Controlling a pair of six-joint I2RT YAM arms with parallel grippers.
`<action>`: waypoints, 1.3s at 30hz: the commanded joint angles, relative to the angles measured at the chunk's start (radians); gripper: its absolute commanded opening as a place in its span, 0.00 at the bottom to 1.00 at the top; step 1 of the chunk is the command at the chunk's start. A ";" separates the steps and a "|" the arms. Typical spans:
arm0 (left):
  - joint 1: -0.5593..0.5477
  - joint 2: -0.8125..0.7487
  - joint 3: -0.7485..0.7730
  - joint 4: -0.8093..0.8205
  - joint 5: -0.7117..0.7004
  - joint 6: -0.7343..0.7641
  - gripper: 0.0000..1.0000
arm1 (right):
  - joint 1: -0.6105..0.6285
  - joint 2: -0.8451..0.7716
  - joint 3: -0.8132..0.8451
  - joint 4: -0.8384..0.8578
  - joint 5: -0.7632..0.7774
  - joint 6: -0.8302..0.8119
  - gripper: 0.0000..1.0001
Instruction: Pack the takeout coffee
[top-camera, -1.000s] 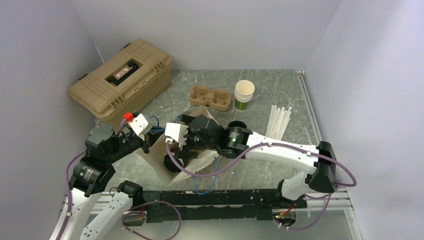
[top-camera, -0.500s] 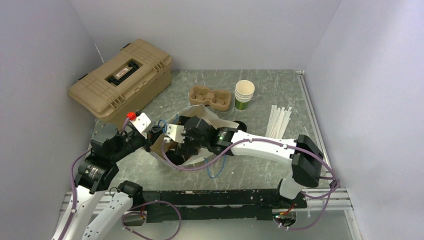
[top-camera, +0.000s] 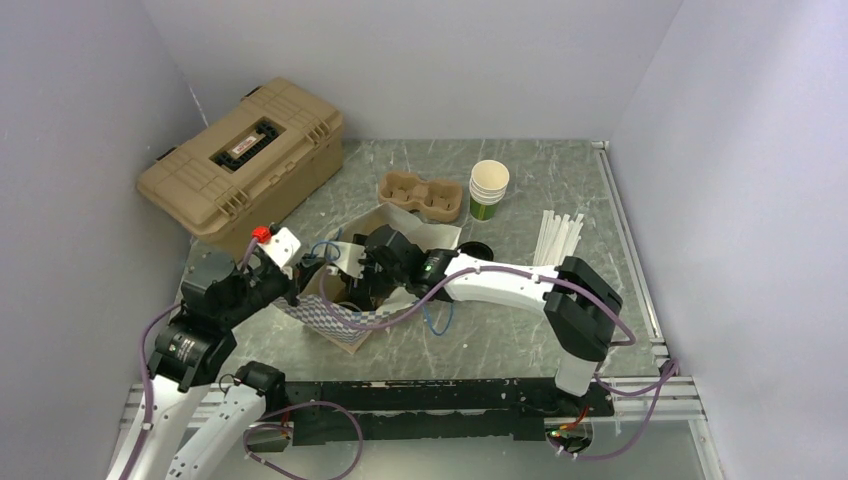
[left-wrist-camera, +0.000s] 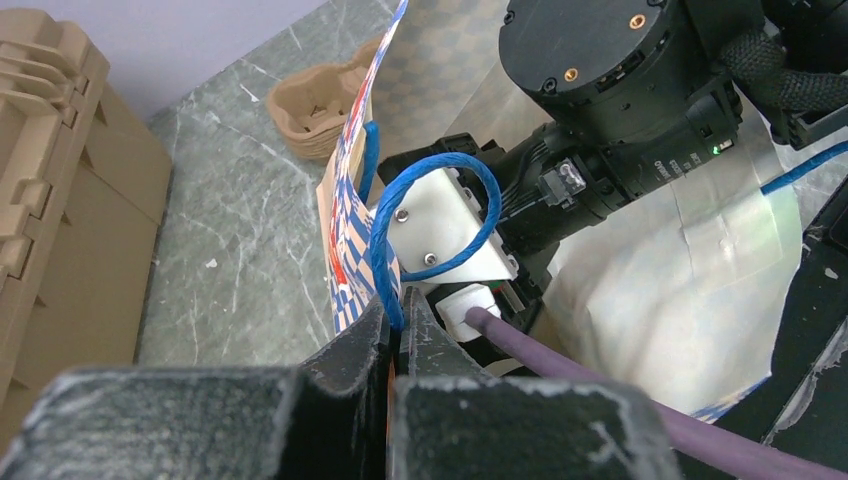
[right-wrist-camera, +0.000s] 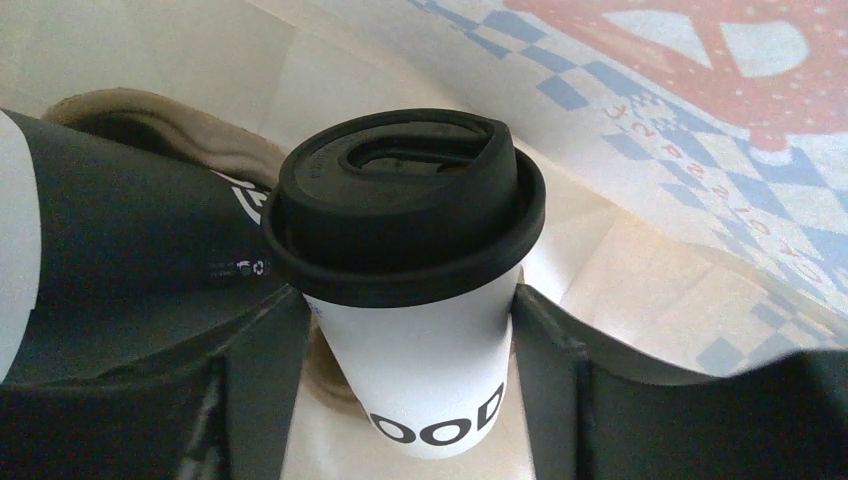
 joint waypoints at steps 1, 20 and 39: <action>-0.021 -0.020 0.023 0.120 0.158 -0.021 0.00 | -0.001 0.028 0.050 -0.064 -0.021 0.007 0.61; -0.021 -0.011 0.051 0.079 0.042 -0.038 0.00 | 0.012 -0.386 -0.023 -0.042 -0.078 0.084 0.45; -0.021 0.052 0.066 0.082 -0.265 -0.221 0.00 | 0.012 -0.694 -0.132 0.180 -0.114 0.210 0.43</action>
